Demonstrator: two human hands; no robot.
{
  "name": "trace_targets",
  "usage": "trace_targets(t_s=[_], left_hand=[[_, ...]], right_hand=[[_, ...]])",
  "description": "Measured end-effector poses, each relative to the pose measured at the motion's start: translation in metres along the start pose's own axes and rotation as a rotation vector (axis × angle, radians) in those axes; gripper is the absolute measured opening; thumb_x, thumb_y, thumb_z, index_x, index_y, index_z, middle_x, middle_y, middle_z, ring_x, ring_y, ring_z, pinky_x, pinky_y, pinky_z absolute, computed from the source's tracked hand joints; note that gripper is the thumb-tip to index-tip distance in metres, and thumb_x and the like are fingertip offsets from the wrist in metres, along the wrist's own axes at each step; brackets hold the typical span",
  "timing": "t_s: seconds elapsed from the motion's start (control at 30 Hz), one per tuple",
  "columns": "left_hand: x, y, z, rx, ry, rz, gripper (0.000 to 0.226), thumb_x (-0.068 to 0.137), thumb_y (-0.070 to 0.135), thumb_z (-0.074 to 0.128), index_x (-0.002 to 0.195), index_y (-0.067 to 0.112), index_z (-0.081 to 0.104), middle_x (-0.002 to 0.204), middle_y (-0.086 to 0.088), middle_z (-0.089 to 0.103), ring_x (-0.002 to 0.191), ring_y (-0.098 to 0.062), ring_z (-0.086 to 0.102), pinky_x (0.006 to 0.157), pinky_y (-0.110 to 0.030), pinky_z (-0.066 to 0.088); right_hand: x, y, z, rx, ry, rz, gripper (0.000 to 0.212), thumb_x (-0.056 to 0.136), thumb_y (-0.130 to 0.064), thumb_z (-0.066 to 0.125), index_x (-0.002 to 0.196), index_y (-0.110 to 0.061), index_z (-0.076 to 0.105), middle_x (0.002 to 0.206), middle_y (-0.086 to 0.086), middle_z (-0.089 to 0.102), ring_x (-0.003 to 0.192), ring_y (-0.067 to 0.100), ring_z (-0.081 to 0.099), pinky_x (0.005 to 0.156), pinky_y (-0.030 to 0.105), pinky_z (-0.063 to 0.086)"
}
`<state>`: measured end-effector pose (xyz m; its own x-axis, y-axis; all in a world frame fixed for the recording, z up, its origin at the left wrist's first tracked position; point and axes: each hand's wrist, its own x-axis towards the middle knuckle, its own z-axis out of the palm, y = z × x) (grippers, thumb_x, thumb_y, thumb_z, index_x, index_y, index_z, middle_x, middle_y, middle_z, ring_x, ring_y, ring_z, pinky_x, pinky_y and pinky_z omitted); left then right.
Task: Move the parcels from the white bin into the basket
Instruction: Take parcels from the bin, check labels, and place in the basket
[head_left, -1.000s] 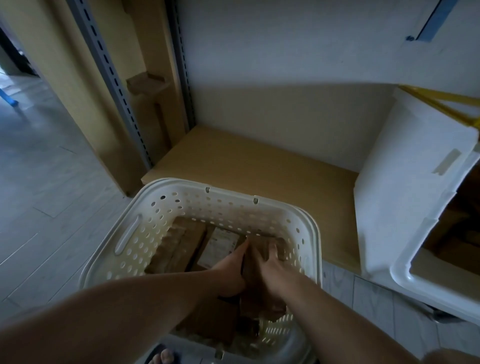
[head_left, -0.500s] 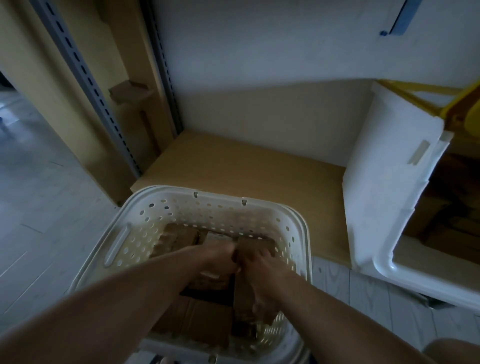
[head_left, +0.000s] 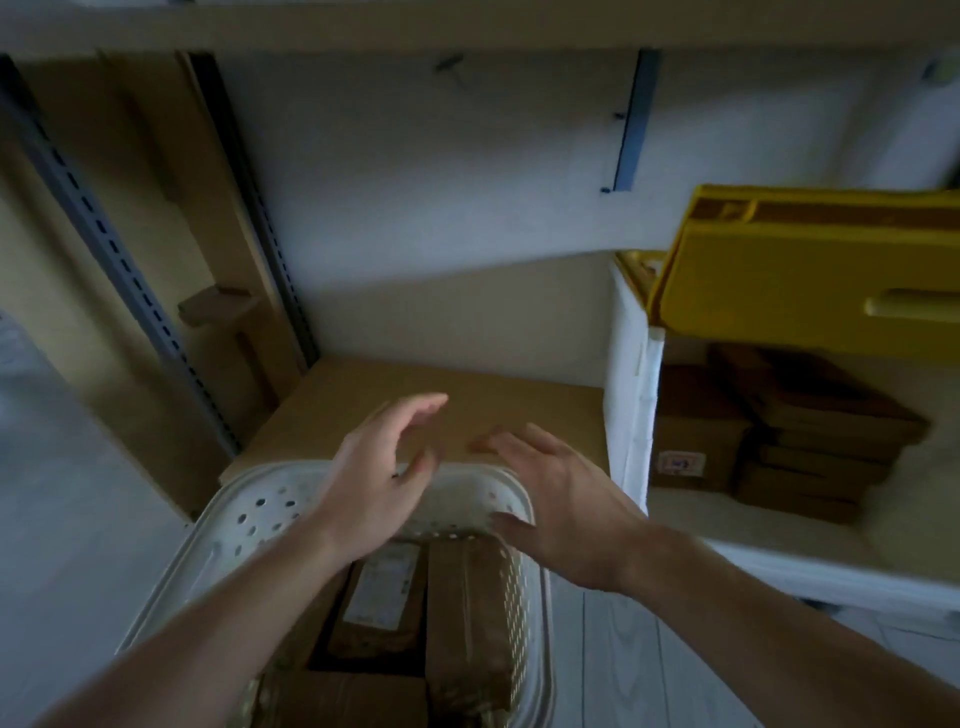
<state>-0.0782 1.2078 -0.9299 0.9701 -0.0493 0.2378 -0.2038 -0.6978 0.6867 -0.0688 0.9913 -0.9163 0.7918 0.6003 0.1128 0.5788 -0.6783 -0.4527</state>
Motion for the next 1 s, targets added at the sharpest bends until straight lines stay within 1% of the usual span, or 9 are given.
trace_targets(t_s=[0.13, 0.27, 0.4, 0.57, 0.67, 0.73, 0.8, 0.87, 1.0], left_hand=[[-0.001, 0.048, 0.012, -0.127, 0.184, 0.269, 0.038, 0.105, 0.033, 0.048, 0.141, 0.025, 0.054, 0.138, 0.018, 0.059, 0.130, 0.001, 0.053, 0.103, -0.024, 0.046], [-0.007, 0.093, 0.042, -0.180, 0.104, 0.474, 0.037, 0.102, 0.026, 0.047, 0.136, 0.015, 0.058, 0.134, 0.010, 0.061, 0.128, -0.011, 0.058, 0.102, -0.028, 0.048], [-0.004, 0.131, 0.075, -0.224, 0.036, 0.537, 0.035, 0.103, 0.017, 0.048, 0.135, 0.010, 0.059, 0.137, 0.006, 0.059, 0.133, -0.012, 0.055, 0.106, -0.027, 0.045], [0.002, 0.166, 0.120, -0.329, -0.131, 0.371, 0.048, 0.101, 0.031, 0.045, 0.149, 0.027, 0.046, 0.152, 0.019, 0.045, 0.144, -0.001, 0.038, 0.117, -0.036, 0.038], [0.010, 0.180, 0.149, -0.299, -0.121, 0.250, 0.053, 0.097, 0.042, 0.041, 0.150, 0.037, 0.040, 0.156, 0.020, 0.036, 0.147, 0.003, 0.029, 0.121, -0.041, 0.031], [0.017, 0.185, 0.163, -0.284, -0.123, 0.209, 0.050, 0.100, 0.038, 0.043, 0.150, 0.037, 0.039, 0.158, 0.016, 0.034, 0.146, 0.003, 0.030, 0.119, -0.024, 0.029], [0.024, 0.187, 0.174, -0.270, -0.145, 0.168, 0.048, 0.104, 0.027, 0.046, 0.152, 0.032, 0.038, 0.157, 0.014, 0.036, 0.145, 0.002, 0.031, 0.106, -0.005, 0.028], [0.031, 0.187, 0.184, -0.268, -0.153, 0.105, 0.049, 0.104, 0.025, 0.045, 0.152, 0.031, 0.036, 0.155, 0.015, 0.037, 0.142, 0.001, 0.034, 0.102, -0.011, 0.029], [0.051, 0.183, 0.199, -0.310, -0.151, -0.121, 0.054, 0.103, 0.028, 0.045, 0.155, 0.030, 0.032, 0.158, 0.006, 0.038, 0.141, -0.013, 0.040, 0.112, -0.035, 0.036]], right_hand=[[-0.030, 0.011, -0.040, 0.087, 0.175, 0.005, 0.064, 0.090, -0.039, 0.073, 0.147, -0.038, 0.042, 0.144, -0.019, 0.048, 0.126, -0.003, 0.045, 0.106, 0.023, 0.044], [-0.059, 0.029, -0.064, 0.192, 0.297, 0.000, 0.063, 0.087, -0.030, 0.075, 0.144, -0.031, 0.049, 0.136, -0.022, 0.052, 0.127, -0.006, 0.047, 0.097, 0.007, 0.039], [-0.096, 0.063, -0.077, 0.182, 0.348, 0.101, 0.066, 0.086, -0.030, 0.076, 0.144, -0.034, 0.046, 0.138, -0.020, 0.048, 0.129, -0.003, 0.047, 0.096, 0.014, 0.043], [-0.143, 0.108, -0.092, 0.227, 0.450, 0.281, 0.070, 0.077, -0.047, 0.070, 0.142, -0.043, 0.043, 0.138, -0.021, 0.049, 0.129, -0.002, 0.048, 0.096, 0.023, 0.049], [-0.156, 0.126, -0.099, 0.244, 0.458, 0.342, 0.076, 0.072, -0.055, 0.066, 0.143, -0.040, 0.043, 0.139, -0.016, 0.050, 0.128, 0.000, 0.049, 0.096, 0.021, 0.048], [-0.156, 0.134, -0.103, 0.249, 0.473, 0.351, 0.078, 0.071, -0.057, 0.065, 0.143, -0.037, 0.044, 0.137, -0.014, 0.052, 0.127, 0.001, 0.049, 0.097, 0.019, 0.045], [-0.150, 0.140, -0.106, 0.246, 0.484, 0.361, 0.077, 0.072, -0.054, 0.066, 0.143, -0.035, 0.044, 0.133, -0.013, 0.053, 0.125, 0.004, 0.051, 0.098, 0.018, 0.044], [-0.140, 0.150, -0.106, 0.234, 0.477, 0.385, 0.073, 0.078, -0.045, 0.073, 0.144, -0.033, 0.044, 0.132, -0.010, 0.053, 0.123, 0.008, 0.052, 0.099, 0.021, 0.044], [-0.121, 0.172, -0.096, 0.208, 0.362, 0.494, 0.072, 0.087, -0.038, 0.077, 0.148, -0.033, 0.040, 0.136, -0.006, 0.051, 0.120, 0.011, 0.049, 0.095, 0.022, 0.037]])
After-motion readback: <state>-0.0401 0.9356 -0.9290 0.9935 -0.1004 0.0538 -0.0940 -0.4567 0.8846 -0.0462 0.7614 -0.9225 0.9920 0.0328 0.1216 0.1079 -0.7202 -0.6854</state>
